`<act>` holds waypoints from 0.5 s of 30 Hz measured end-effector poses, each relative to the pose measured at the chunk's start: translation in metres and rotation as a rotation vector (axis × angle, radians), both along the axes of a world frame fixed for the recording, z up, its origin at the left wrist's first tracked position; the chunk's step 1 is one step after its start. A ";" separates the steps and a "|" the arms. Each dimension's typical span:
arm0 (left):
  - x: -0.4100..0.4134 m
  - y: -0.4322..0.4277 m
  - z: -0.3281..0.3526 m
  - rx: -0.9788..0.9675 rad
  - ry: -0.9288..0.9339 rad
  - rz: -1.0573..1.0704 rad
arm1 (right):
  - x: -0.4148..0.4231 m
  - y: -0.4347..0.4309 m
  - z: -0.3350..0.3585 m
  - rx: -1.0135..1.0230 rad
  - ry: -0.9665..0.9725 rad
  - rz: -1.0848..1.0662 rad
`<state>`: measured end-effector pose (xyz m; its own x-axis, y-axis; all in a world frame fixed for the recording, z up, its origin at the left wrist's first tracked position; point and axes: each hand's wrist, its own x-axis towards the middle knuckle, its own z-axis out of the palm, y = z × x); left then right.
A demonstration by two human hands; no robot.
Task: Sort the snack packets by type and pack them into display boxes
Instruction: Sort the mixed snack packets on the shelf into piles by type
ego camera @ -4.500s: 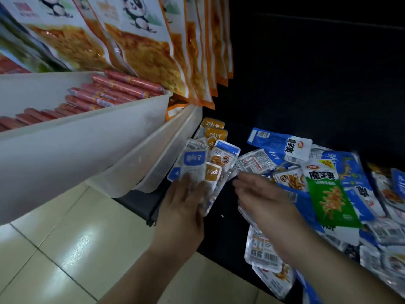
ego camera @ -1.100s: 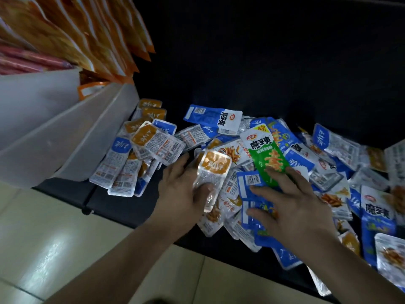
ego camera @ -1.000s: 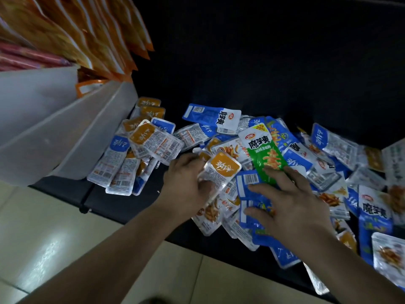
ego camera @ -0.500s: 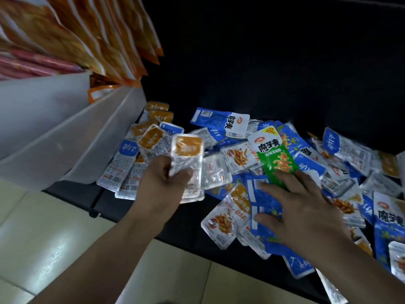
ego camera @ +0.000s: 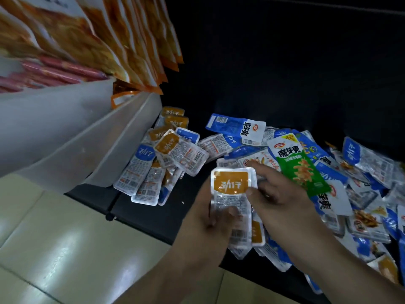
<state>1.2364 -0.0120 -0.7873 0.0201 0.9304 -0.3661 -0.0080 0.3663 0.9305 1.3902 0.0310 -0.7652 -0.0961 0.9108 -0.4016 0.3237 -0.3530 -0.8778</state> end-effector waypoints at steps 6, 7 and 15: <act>-0.031 0.019 0.010 -0.035 -0.006 0.188 | -0.016 0.007 0.002 -0.015 0.089 -0.119; -0.042 0.026 0.010 -0.027 0.020 0.264 | -0.017 0.008 0.002 -0.016 0.085 -0.130; -0.118 0.055 0.009 0.229 0.678 0.381 | 0.005 0.010 0.004 0.072 -0.110 -0.017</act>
